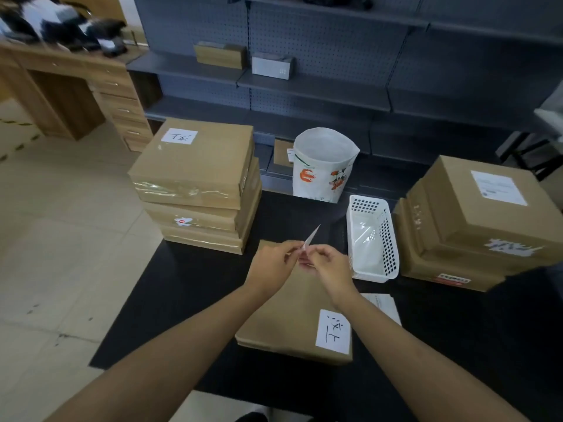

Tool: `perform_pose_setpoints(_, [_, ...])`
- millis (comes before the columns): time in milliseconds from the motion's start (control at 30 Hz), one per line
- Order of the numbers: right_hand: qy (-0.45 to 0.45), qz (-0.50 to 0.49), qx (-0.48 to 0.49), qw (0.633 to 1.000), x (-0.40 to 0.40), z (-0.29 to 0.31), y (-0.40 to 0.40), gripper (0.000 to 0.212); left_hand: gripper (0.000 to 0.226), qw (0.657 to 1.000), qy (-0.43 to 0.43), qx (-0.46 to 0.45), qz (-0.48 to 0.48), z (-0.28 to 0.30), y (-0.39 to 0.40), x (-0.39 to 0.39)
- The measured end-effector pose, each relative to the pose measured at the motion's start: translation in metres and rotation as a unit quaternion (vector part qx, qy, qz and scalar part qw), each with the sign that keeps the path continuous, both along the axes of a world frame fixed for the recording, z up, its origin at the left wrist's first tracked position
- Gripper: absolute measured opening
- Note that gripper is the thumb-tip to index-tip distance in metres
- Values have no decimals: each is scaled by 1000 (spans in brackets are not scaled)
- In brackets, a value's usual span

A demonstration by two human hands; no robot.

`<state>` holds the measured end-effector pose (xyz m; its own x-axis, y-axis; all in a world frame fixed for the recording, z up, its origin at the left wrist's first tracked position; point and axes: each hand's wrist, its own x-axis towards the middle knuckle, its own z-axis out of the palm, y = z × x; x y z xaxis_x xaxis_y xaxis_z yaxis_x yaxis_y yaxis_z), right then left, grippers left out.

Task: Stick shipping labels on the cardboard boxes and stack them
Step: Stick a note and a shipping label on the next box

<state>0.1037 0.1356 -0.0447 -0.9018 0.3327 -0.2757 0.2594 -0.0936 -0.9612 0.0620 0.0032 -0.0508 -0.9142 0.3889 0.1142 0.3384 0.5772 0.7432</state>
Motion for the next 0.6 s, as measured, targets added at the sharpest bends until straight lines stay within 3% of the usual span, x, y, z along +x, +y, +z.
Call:
perform_pose_setpoints(400, [-14,-7,56,998,-2,-14,-7,15,29,999,5,-12,-33,-4,-8,0])
perform_pose_setpoints(600, [-2,27,143,989,3,-11,-4,13,28,998,26,-9,-49,-1,-6,7])
